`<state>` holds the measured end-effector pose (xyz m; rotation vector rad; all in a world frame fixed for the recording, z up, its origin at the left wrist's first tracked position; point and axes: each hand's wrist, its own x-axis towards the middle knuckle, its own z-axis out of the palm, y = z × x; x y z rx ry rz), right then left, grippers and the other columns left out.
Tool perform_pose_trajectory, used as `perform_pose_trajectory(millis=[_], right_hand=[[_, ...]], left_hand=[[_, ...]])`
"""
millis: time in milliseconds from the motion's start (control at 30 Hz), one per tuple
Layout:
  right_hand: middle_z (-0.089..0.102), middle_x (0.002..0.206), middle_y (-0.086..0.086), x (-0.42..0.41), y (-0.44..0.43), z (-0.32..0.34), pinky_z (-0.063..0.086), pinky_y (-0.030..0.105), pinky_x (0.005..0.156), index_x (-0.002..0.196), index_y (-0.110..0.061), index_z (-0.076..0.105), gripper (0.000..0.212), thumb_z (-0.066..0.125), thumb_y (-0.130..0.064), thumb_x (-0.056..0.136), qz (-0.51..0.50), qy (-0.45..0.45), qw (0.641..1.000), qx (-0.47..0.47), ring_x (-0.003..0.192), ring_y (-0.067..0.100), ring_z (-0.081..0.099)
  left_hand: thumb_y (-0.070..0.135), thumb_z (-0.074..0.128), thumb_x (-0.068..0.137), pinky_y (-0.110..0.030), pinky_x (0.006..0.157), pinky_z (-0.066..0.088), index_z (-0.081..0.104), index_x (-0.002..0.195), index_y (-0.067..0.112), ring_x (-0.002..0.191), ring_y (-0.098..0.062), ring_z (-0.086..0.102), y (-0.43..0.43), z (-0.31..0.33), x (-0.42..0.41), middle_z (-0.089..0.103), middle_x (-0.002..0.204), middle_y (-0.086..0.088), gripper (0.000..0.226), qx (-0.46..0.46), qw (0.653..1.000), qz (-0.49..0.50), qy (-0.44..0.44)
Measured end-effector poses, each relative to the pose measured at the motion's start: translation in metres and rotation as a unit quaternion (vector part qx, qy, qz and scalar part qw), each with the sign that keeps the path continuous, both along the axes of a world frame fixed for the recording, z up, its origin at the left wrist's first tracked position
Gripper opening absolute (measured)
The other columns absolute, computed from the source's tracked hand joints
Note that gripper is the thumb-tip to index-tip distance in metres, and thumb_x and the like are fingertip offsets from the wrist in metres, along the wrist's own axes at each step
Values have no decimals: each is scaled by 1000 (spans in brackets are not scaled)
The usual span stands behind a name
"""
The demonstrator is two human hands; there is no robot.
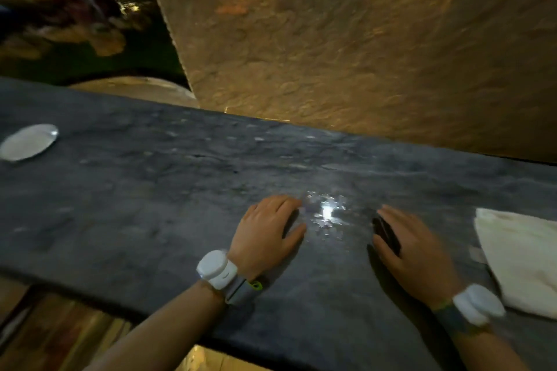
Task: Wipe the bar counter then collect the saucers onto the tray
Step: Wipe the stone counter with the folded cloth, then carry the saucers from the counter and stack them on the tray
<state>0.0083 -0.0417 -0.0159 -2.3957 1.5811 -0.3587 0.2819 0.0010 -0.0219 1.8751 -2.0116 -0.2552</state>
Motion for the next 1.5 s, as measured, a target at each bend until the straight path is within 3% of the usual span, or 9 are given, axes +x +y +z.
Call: perform_pose_trajectory(millis=[233,467,567,800,933,1033,1233,1433,1500], right_hand=[[63,126,13,105,15,-3,34,35,99,127,-8,59,42,64,-26,89,52,2,998,25,118,29,56],[64,127,8,231,40,-1,42,42,101,129,-13,57,46,57,-38,91,85,6,996,21,117,24,56],[61,131,5,282,55,-3,40,40,104,133,-17,53,54,46,-49,90,100,15,995,25,121,21,54],[63,127,4,381,86,3,34,29,95,131,-19,56,46,61,-39,89,102,-10,995,12,116,21,57],[67,116,1,436,100,13,48,32,89,131,-21,56,47,63,-38,88,125,-34,991,21,102,17,62],[71,104,-5,475,103,19,52,28,80,129,-23,59,45,68,-32,86,144,-59,988,17,86,11,65],[69,94,-15,544,87,20,49,19,78,129,-28,57,43,59,-41,88,187,-87,976,72,83,1,63],[75,90,-9,612,53,16,47,14,70,123,-23,62,35,64,-34,89,194,-129,968,96,77,5,67],[74,93,-7,631,39,16,49,18,72,125,-23,60,38,62,-37,90,191,-134,964,125,78,5,67]], left_hand=[[44,55,87,-30,86,47,57,122,28,108,-16,58,61,7,109,63,116,8,38,-16,994,112,-1],[52,46,88,-31,90,46,49,127,32,112,-13,53,114,5,228,59,120,10,43,-11,986,168,4],[53,44,89,-31,92,45,48,129,31,115,-13,52,131,5,277,57,122,9,46,-20,985,171,3],[50,48,87,-35,93,47,48,126,31,118,-14,52,163,9,367,58,124,9,43,-34,981,186,33],[50,49,90,-29,93,46,45,130,31,117,-12,51,174,9,413,56,127,11,45,-26,979,197,49],[50,51,89,-27,85,46,44,128,34,113,-11,54,177,10,441,55,126,14,43,-26,971,221,82],[52,51,85,-33,78,54,45,121,39,80,-2,59,173,13,487,61,109,17,38,-26,946,281,158],[38,63,86,-21,71,53,51,122,32,77,2,63,158,10,533,66,85,23,38,-10,913,322,249],[33,67,85,-24,63,53,52,122,26,75,-7,68,148,13,550,70,88,16,41,26,883,329,333]])
